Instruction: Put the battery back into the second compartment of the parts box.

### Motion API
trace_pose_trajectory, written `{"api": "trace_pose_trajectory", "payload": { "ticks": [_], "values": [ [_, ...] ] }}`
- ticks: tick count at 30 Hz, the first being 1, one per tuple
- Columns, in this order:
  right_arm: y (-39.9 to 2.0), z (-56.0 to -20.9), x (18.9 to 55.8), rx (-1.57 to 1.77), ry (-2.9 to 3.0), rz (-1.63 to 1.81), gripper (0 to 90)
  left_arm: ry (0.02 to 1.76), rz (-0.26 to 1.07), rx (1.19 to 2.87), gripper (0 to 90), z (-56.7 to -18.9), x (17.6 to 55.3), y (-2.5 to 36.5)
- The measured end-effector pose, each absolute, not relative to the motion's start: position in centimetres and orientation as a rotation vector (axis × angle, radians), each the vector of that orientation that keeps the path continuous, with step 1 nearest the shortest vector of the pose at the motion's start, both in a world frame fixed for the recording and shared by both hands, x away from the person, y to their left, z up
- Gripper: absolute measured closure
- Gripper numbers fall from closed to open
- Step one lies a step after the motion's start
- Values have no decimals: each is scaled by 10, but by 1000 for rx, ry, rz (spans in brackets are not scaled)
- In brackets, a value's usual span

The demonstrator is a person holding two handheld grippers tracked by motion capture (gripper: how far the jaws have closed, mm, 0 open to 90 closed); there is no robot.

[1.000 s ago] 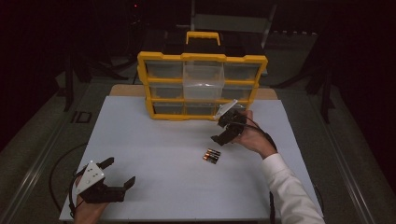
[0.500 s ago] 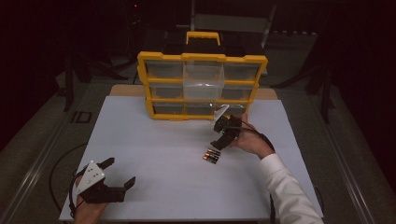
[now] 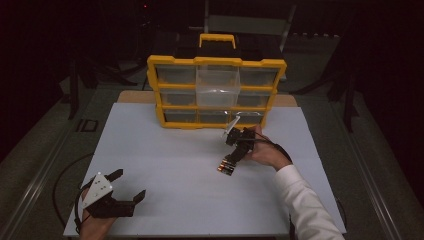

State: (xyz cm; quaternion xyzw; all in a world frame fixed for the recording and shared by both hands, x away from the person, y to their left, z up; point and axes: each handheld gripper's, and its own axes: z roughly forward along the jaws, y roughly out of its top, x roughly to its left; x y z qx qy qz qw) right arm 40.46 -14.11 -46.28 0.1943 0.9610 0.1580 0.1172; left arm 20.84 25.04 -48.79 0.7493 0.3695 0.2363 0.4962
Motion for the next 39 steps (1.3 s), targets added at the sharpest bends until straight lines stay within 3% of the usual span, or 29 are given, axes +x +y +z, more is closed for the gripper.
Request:
{"api": "trace_pose_trajectory", "payload": {
  "ticks": [4, 6, 8, 9, 12, 18, 20, 21, 39],
  "values": [
    [-139, -467, 403, 565, 2852, 444, 252, 895, 572, 1815, 1, -488, 208, 250],
    [-138, -471, 402, 524, 2894, 421, 354, 895, 572, 1816, 1, -488, 208, 250],
    [-138, -472, 401, 520, 2908, 414, 354, 895, 572, 1816, 1, -488, 208, 250],
    [-137, -475, 400, 524, 2935, 421, 485, 895, 572, 1817, 1, -488, 208, 250],
    [-137, -480, 400, 524, 2972, 408, 581, 895, 571, 1817, 1, -489, 209, 250],
    [-136, -488, 399, 523, 3007, 368, 704, 895, 570, 1819, 1, -489, 209, 250],
    [-136, -490, 400, 504, 3011, 363, 704, 895, 570, 1819, 1, -489, 209, 250],
    [-134, -494, 399, 507, 3017, 344, 751, 894, 571, 1820, 1, -489, 208, 250],
    [-134, -492, 400, 495, 3023, 345, 768, 895, 573, 1818, 1, -488, 208, 250]
  ]
}}
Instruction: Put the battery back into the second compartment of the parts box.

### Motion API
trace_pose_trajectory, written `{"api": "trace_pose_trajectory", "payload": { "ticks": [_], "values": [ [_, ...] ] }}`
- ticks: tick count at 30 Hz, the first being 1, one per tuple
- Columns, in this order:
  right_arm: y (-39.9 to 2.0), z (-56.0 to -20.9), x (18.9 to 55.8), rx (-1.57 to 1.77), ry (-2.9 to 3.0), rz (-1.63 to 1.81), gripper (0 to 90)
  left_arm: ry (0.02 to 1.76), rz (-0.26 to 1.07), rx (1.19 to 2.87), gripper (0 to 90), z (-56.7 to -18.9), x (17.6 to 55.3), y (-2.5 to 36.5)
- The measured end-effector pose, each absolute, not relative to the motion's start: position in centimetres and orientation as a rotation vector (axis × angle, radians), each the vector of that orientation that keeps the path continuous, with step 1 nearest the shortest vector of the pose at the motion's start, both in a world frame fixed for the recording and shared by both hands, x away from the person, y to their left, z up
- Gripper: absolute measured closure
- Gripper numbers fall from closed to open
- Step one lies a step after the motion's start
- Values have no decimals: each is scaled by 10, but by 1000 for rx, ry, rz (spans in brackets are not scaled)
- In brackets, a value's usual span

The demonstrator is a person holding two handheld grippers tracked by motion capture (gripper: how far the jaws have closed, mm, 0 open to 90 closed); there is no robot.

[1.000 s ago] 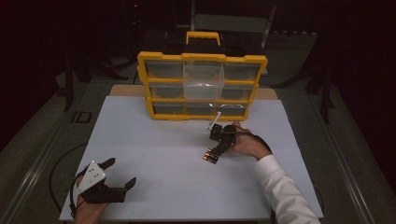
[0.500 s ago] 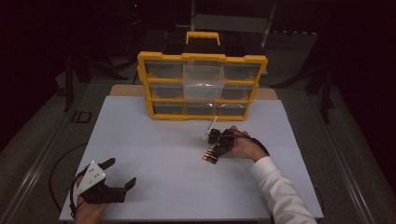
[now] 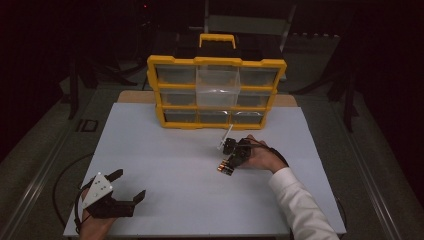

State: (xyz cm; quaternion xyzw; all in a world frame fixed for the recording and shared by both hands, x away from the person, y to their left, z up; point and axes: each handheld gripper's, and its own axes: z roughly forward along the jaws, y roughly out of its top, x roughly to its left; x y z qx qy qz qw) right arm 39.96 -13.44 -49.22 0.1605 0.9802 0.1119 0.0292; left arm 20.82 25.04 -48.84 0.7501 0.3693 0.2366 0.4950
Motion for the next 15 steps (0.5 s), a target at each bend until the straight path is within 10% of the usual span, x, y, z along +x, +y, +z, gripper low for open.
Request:
{"api": "trace_pose_trajectory", "payload": {
  "ticks": [15],
  "values": [
    [-139, -485, 401, 494, 3005, 396, 768, 893, 575, 1819, 1, -488, 208, 250]
  ]
}}
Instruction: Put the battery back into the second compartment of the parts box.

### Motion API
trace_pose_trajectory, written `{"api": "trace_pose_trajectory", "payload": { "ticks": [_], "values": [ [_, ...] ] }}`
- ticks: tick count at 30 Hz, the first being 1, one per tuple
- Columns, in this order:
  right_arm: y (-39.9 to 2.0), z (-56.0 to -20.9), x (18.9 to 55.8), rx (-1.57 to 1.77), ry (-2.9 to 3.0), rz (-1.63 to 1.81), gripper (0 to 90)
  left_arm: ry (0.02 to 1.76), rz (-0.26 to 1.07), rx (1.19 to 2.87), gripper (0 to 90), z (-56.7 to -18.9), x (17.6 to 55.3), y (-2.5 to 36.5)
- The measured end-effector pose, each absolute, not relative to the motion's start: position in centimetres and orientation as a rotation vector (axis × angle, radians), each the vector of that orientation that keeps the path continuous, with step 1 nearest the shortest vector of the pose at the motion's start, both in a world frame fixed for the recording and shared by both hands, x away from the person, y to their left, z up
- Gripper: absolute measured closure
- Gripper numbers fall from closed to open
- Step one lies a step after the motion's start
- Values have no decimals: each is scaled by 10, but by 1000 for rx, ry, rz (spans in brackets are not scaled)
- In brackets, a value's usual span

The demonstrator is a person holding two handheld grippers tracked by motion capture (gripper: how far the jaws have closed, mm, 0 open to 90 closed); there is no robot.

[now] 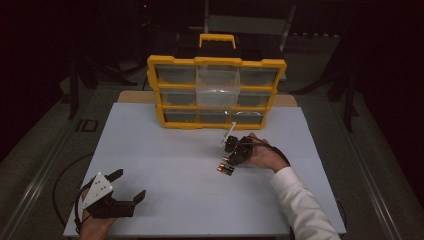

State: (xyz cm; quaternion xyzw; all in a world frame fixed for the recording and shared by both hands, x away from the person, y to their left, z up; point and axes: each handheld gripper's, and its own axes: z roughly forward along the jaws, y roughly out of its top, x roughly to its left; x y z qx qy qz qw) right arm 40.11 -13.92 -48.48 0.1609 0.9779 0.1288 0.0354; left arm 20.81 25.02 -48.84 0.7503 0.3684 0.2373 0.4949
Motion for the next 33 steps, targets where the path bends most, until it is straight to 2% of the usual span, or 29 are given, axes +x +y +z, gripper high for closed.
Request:
{"api": "trace_pose_trajectory", "payload": {
  "ticks": [10, 33],
  "values": [
    [-145, -474, 400, 476, 2998, 418, 768, 891, 573, 1817, 1, -488, 208, 250],
    [-153, -399, 403, 463, 2956, 571, 767, 890, 566, 1821, 1, -489, 208, 250]
  ]
}}
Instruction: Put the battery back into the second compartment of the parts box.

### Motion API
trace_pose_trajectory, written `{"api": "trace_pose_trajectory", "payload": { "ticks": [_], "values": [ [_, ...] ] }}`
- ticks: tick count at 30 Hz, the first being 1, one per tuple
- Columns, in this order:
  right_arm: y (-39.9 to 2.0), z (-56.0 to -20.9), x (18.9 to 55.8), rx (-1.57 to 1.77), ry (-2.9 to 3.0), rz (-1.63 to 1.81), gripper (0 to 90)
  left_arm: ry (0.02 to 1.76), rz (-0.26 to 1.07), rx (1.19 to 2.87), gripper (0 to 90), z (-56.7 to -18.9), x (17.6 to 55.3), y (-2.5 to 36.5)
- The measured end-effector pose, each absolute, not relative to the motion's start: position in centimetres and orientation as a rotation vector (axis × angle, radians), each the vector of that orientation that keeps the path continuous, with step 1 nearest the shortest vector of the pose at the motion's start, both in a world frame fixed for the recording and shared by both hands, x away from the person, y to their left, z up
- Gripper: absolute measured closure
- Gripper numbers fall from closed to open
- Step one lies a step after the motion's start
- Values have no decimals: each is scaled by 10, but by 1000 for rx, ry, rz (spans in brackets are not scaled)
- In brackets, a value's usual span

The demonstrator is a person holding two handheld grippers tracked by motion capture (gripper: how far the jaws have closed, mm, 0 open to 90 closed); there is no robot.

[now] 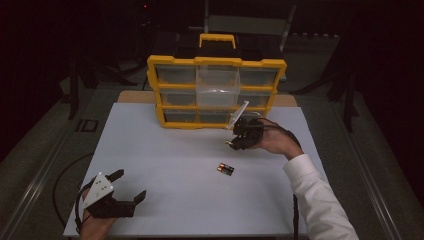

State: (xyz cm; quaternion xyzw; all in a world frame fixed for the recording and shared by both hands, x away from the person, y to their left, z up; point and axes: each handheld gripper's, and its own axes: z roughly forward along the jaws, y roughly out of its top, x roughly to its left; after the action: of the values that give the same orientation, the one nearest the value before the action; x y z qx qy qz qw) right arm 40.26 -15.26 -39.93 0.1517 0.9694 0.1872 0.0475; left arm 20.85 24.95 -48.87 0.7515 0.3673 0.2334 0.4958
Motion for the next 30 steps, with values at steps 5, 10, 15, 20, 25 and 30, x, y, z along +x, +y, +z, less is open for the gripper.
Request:
{"api": "trace_pose_trajectory", "payload": {
  "ticks": [5, 10, 15, 20, 25, 30],
  "values": [
    [-150, -379, 404, 447, 2949, 599, 767, 890, 567, 1819, 1, -489, 209, 250],
    [-144, -359, 405, 403, 2936, 610, 767, 891, 569, 1818, 1, -488, 208, 251],
    [-139, -338, 404, 383, 2925, 638, 766, 892, 568, 1817, 1, -488, 208, 251],
    [-135, -320, 404, 358, 2914, 669, 766, 889, 569, 1819, 1, -488, 208, 250],
    [-131, -303, 405, 346, 2912, 676, 766, 889, 569, 1817, 1, -488, 208, 251],
    [-128, -289, 407, 342, 2905, 695, 766, 890, 568, 1816, 1, -488, 208, 251]
  ]
}}
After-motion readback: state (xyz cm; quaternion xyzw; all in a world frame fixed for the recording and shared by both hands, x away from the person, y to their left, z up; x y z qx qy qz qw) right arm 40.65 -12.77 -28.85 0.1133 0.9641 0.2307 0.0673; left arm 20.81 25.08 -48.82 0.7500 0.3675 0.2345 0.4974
